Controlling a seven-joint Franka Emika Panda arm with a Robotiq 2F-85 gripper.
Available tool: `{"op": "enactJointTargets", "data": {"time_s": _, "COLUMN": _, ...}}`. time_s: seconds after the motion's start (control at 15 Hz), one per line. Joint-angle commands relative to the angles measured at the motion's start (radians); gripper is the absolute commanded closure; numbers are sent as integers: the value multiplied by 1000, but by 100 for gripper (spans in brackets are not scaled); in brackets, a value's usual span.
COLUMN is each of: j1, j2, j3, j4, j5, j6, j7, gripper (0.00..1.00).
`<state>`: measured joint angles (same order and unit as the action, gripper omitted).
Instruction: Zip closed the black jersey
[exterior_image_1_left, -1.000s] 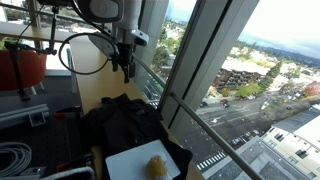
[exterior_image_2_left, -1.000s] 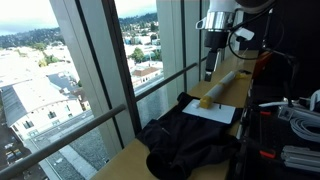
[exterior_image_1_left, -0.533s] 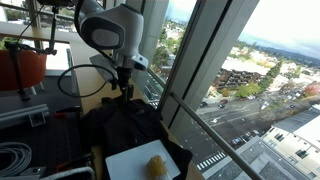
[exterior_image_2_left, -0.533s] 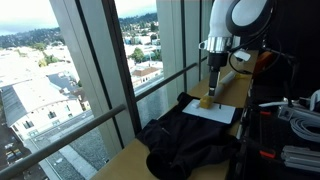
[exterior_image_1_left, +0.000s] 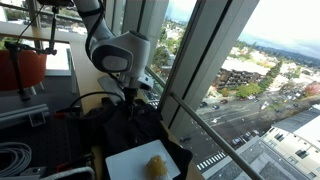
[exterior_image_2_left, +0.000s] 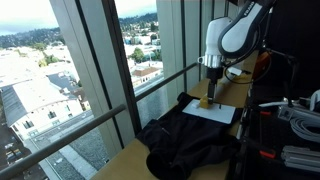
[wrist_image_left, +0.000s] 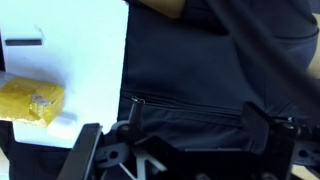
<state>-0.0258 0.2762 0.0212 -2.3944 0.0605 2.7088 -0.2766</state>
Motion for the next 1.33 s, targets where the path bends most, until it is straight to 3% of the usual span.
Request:
{"op": "enactJointTargets", "data": {"time_s": 0.0, "j1": -14, "j2": 122, "j3": -5, "j4": 96, "j5": -55, "j6": 41, "j7": 6, "gripper": 0}}
{"op": "enactJointTargets", "data": {"time_s": 0.67, "j1": -25, "j2": 371, "j3": -21, "j4": 303, "j5": -110, "j6": 49, "j7": 28, "gripper": 0}}
{"op": "enactJointTargets", "data": {"time_s": 1.27, "j1": -34, "j2": 473, "j3": -18, "j4": 407, "j5": -104, "j6": 40, "j7": 33, "gripper": 0}}
